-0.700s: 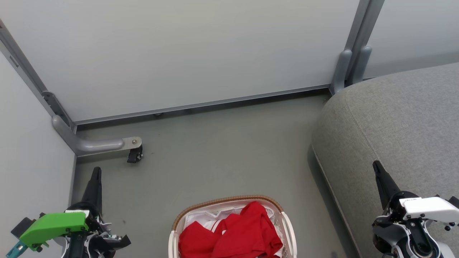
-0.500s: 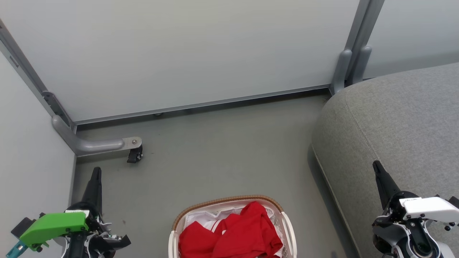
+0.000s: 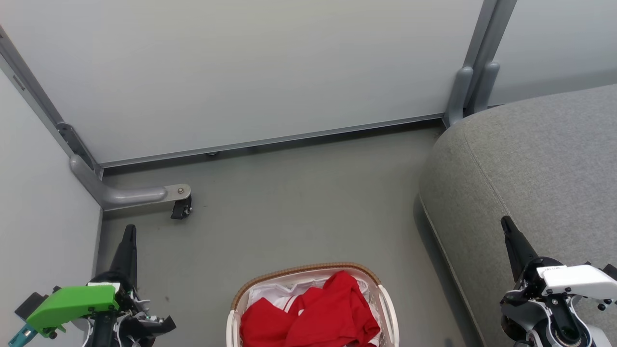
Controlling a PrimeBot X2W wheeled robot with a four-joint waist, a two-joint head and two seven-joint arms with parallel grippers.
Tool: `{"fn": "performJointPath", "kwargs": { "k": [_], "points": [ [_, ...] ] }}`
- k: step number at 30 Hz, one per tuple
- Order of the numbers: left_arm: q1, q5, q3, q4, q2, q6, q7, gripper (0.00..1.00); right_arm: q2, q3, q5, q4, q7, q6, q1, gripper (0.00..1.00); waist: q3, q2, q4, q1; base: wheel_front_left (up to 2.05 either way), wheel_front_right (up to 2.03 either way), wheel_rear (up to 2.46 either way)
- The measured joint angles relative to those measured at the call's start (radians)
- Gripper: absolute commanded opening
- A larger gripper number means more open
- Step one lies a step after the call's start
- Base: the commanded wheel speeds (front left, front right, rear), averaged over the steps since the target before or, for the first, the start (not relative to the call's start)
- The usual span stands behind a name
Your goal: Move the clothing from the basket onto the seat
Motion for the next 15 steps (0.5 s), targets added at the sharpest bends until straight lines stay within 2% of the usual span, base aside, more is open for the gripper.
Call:
{"fn": "performJointPath", "kwargs": {
  "k": [12, 13, 15],
  "points": [
    [0.0, 0.0, 0.0, 0.0, 0.0, 0.0, 0.0, 0.0, 0.0, 0.0, 0.0, 0.0, 0.0, 0.0, 0.0, 0.0, 0.0, 0.0, 0.0, 0.0, 0.0, 0.0, 0.0],
    [0.001, 0.0, 0.0, 0.003, -0.001, 0.0, 0.0, 1.0, 0.001, 0.0, 0.0, 0.003, 0.0, 0.0, 0.001, 1.0, 0.0, 0.0, 0.0, 0.0, 0.0, 0.0, 0.0],
    [0.009, 0.0, -0.002, 0.019, -0.003, 0.001, 0.0, 1.0, 0.006, 0.002, 0.0, 0.018, 0.0, 0.0, 0.012, 1.0, 0.0, 0.0, 0.0, 0.0, 0.0, 0.0, 0.0]
  ]
}}
